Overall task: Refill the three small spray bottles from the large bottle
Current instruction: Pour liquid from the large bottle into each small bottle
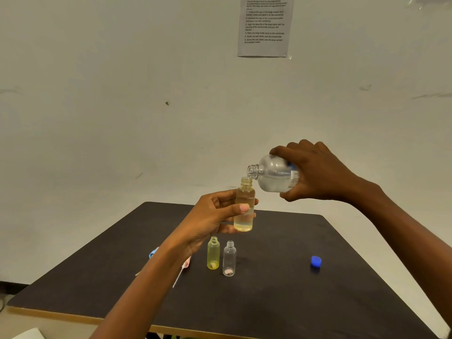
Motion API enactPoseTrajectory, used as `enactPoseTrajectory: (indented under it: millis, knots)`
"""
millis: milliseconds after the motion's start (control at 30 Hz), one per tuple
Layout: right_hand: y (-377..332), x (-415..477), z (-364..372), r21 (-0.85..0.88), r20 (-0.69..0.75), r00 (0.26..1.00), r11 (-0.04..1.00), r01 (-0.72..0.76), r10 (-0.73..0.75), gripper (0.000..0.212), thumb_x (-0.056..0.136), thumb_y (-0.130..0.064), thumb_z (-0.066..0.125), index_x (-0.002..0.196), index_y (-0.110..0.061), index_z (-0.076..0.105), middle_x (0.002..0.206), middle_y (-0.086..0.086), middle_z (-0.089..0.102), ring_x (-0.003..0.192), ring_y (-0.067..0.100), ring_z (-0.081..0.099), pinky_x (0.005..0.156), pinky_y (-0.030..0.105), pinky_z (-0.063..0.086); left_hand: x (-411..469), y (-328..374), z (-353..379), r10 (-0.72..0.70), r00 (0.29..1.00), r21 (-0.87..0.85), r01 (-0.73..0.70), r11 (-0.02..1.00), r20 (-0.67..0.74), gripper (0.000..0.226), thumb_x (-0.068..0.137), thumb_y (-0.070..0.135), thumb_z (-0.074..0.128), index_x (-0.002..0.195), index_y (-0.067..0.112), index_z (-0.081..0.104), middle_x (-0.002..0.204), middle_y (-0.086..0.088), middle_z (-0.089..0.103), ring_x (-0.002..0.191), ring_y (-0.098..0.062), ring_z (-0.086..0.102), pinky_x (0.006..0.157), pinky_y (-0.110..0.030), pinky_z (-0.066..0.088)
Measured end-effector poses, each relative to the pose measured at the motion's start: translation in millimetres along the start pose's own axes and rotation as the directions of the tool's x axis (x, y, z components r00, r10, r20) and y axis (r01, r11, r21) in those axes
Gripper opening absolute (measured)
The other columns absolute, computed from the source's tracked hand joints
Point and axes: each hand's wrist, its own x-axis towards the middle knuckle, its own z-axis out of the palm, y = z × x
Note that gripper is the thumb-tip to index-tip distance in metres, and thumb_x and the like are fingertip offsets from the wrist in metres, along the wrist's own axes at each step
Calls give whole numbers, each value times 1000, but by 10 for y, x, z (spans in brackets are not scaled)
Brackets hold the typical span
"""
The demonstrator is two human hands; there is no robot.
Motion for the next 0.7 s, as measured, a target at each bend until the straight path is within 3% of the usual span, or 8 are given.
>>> enactPoseTrajectory:
  millis: [133,567,700]
  knots:
    - [1,4,6,-12,-4,1000,1000,4,-4,77,52,-52,59,123,-26,46,89,-10,43,83,16,40,72,30,25,3,-8,-4,0,1000,6,0,1000,-1,28,86,13,61,113,21,64,108,2,72,98,-18,70,75,-31,58]
    - [7,7,35,5,-15,1000,1000,1,-1,76,52,-51,60,122,-26,46,89,-10,45,81,16,39,72,31,26,14,-11,-7,1,1000,1,-1,1000,-3,29,86,13,61,114,20,63,108,2,73,97,-17,70,67,-26,57]
    - [9,11,32,-1,-6,1000,1000,0,0,76,52,-52,60,123,-27,46,89,-10,44,82,16,40,72,31,26,22,-16,-13,-1,1000,10,1,1000,-2,31,87,13,61,117,20,62,109,2,72,98,-18,70,73,-29,58]
